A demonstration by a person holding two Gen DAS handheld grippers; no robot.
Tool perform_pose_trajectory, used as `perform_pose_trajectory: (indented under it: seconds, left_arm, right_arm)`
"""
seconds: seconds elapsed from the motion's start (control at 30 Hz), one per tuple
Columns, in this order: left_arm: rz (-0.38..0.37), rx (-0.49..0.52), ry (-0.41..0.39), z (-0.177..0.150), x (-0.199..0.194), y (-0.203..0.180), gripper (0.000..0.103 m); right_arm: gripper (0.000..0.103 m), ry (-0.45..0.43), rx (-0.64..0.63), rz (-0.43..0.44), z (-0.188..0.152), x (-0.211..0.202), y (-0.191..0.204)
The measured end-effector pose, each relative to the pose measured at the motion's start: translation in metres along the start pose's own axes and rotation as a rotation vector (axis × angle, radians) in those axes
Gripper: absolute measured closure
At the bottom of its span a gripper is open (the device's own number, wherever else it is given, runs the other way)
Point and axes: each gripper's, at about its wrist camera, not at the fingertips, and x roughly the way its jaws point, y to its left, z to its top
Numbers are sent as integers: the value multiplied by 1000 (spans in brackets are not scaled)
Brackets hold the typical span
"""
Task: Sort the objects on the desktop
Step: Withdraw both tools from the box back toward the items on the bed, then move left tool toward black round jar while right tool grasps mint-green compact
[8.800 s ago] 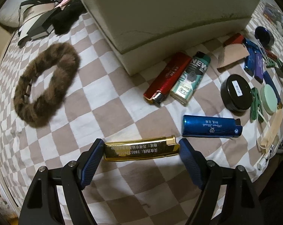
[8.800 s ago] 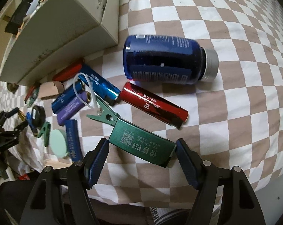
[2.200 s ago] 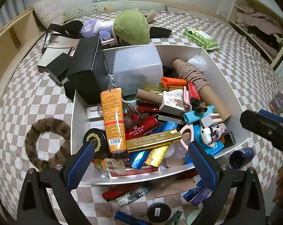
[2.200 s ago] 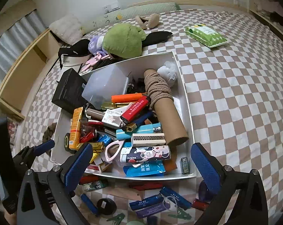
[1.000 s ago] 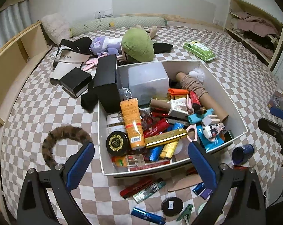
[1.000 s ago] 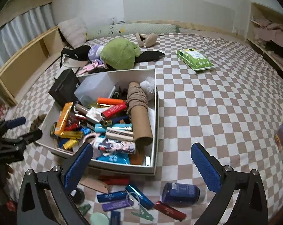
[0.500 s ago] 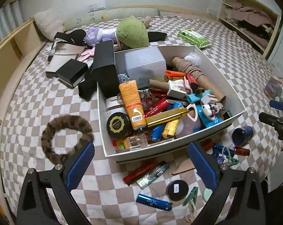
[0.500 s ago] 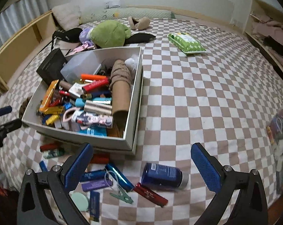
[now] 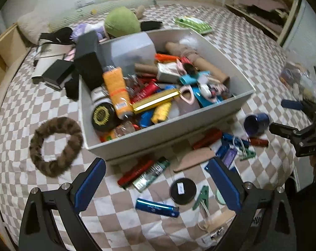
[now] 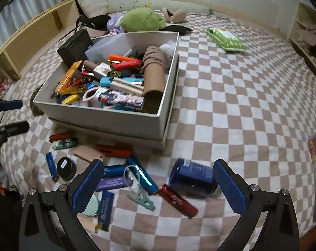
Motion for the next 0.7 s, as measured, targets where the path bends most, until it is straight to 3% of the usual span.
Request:
perform_pose_trajectory:
  seconds: [0.13, 0.3, 0.43, 0.7]
  left_arm:
    - [-23, 26, 37, -7, 9, -6, 14]
    - [-51, 42, 98, -14, 24, -12, 14]
    - [-72, 51, 146, -18, 34, -17, 20]
    - [-98, 69, 225, -25, 56, -24, 20]
  right_arm:
    - [0, 16, -63, 33, -10, 5, 14]
    - [0, 35, -141, 75, -22, 12, 32]
    - [0, 44, -239, 128, -35, 17, 51]
    - [3, 51, -407, 221, -61, 30, 82]
